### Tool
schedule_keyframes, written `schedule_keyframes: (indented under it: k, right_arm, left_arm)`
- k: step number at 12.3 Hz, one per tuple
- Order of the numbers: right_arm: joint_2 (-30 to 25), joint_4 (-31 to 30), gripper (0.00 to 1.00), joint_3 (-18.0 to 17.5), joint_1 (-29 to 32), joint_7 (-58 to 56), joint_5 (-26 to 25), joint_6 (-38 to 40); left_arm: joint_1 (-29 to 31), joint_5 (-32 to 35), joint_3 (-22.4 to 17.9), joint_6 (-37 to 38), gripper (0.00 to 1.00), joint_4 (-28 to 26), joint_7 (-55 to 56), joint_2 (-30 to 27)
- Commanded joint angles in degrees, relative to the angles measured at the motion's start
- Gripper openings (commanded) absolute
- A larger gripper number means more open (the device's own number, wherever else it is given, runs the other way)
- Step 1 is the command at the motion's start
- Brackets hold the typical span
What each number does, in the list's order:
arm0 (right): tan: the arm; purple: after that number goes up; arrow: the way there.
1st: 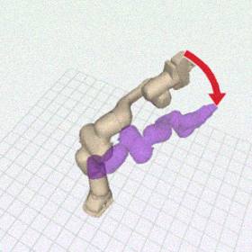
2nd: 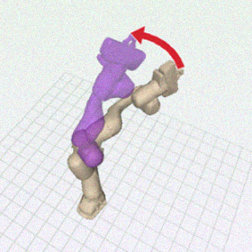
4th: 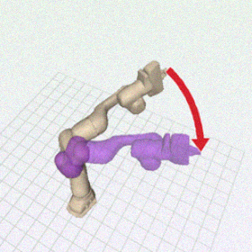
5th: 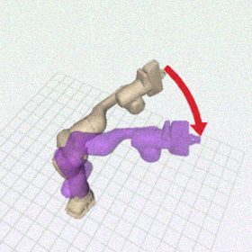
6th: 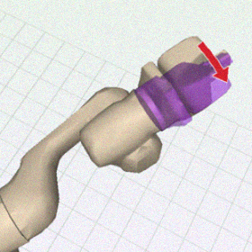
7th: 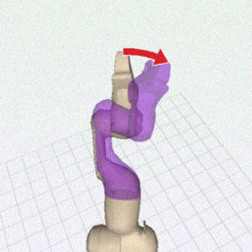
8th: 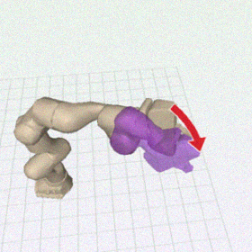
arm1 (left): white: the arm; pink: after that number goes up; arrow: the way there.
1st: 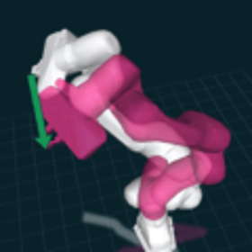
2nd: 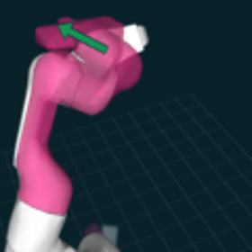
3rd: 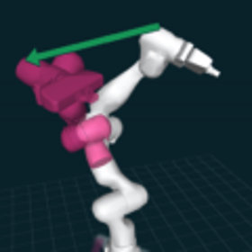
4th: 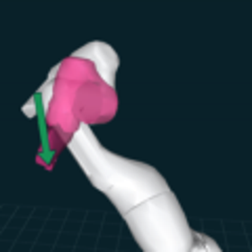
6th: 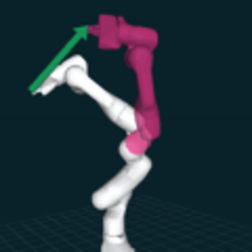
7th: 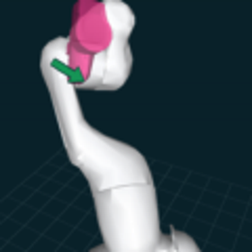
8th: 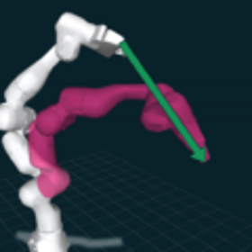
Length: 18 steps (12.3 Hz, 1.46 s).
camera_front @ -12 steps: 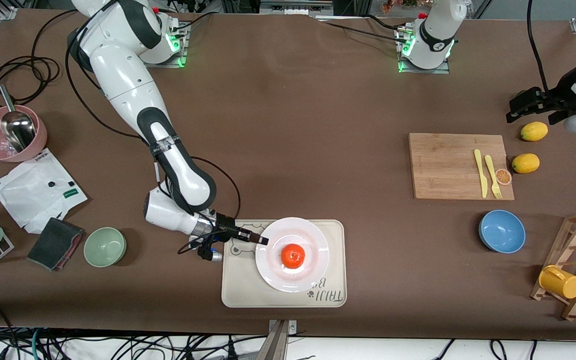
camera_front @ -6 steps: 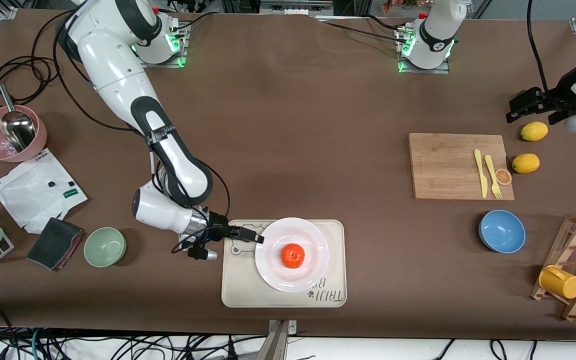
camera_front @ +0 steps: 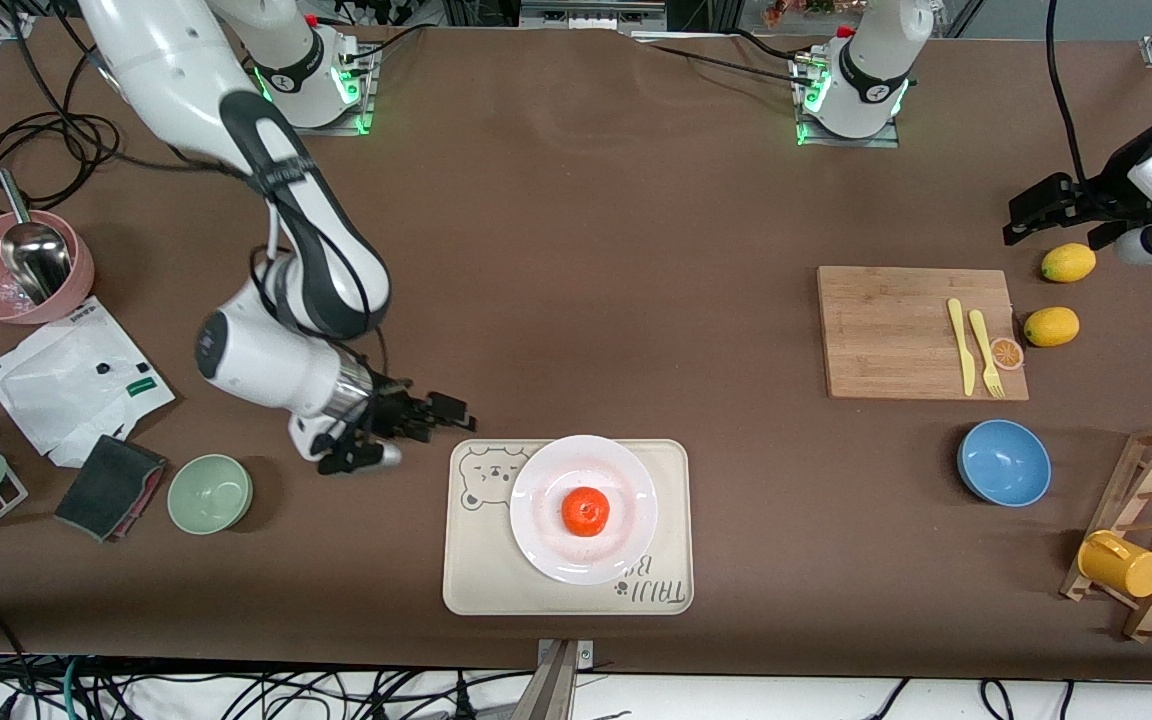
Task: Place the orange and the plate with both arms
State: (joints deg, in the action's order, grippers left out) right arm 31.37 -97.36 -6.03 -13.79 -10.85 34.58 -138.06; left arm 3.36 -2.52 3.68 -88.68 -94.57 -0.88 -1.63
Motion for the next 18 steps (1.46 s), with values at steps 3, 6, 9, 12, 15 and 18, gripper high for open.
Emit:
schedule_keyframes:
  k: [3, 6, 9, 12, 15, 18]
  right_arm:
    - [-24.66, -15.93, 1.0, 4.62, 2.01, 2.23, -16.96, 17.5]
    - [-29.08, -11.55, 1.0, 6.47, 2.19, 3.99, -26.47, 30.26]
    - [-30.84, -5.05, 1.0, 7.43, 2.28, 5.76, -32.89, 41.35]
    - [-30.76, -1.87, 1.0, 7.7, 2.28, 5.14, -35.89, 43.4]
    - [-29.88, 1.11, 1.0, 8.05, 2.37, 5.67, -35.63, 46.11]
    - [-28.91, 2.88, 1.0, 7.96, 2.19, 5.67, -35.1, 47.18]
  left_arm:
    - [0.15, -1.08, -0.25, 0.17, 1.0, 1.05, -0.61, 0.48]
    - [-0.02, -1.0, -0.16, 0.17, 1.0, 1.14, -0.61, 0.48]
    - [-0.02, -1.0, -0.16, 0.17, 1.0, 1.14, -0.61, 0.48]
    - [-0.02, -1.0, -0.16, 0.7, 1.0, 1.14, -0.61, 0.48]
    - [0.06, -1.0, -0.16, 0.79, 1.0, 1.14, -0.61, 0.48]
    - [0.15, -1.0, -0.25, 0.87, 1.0, 1.05, -0.61, 0.48]
